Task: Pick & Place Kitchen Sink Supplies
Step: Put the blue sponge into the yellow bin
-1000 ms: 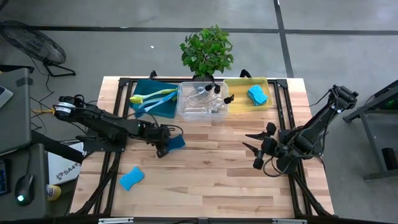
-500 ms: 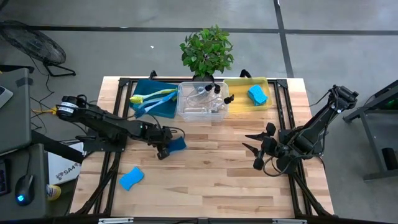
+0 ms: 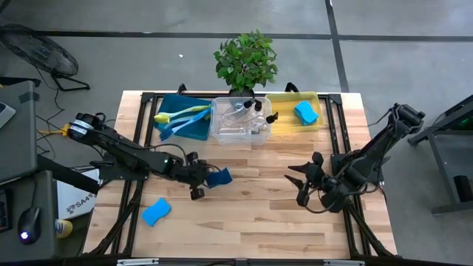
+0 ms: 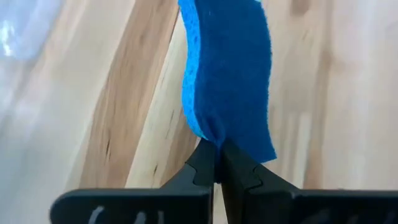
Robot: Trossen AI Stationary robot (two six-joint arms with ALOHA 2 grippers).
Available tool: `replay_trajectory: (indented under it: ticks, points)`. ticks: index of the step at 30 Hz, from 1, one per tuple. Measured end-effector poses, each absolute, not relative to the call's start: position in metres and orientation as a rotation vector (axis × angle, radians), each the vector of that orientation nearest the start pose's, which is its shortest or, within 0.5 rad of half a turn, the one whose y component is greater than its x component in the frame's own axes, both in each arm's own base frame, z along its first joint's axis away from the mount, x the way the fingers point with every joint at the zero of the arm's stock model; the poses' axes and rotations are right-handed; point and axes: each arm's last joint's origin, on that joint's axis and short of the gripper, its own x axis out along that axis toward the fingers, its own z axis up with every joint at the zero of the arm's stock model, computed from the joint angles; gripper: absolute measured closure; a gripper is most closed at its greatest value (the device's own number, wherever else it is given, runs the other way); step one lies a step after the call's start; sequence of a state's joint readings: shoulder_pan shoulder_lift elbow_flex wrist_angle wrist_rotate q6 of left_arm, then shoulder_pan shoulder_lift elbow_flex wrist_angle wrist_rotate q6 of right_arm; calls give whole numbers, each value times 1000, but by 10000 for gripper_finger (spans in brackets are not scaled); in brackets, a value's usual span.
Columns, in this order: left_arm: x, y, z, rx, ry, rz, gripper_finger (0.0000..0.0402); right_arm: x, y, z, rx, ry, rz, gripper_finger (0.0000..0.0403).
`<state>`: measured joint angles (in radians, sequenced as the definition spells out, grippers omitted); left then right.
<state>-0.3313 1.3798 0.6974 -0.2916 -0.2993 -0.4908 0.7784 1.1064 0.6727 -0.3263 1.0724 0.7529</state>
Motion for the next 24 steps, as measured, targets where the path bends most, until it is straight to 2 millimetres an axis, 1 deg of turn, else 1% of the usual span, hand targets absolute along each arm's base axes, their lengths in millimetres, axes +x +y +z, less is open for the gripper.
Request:
replay_trajectory:
  ticks: [4, 8, 14, 18, 24]
  points:
    - [247, -81, 190, -116, 838, 199, 401, 173, 135, 225, 175, 324, -434, 249]
    - [252, -83, 200, -103, 796, 204, 401, 185, 142, 216, 200, 309, -438, 249]
    - [258, -84, 207, -67, 719, 198, 401, 215, 149, 196, 144, 327, -416, 249]
    - [261, -85, 211, -9, 667, 207, 401, 237, 153, 185, 102, 281, -403, 249]
    - [264, -89, 218, 73, 571, 246, 401, 260, 152, 179, 71, 225, -332, 249]
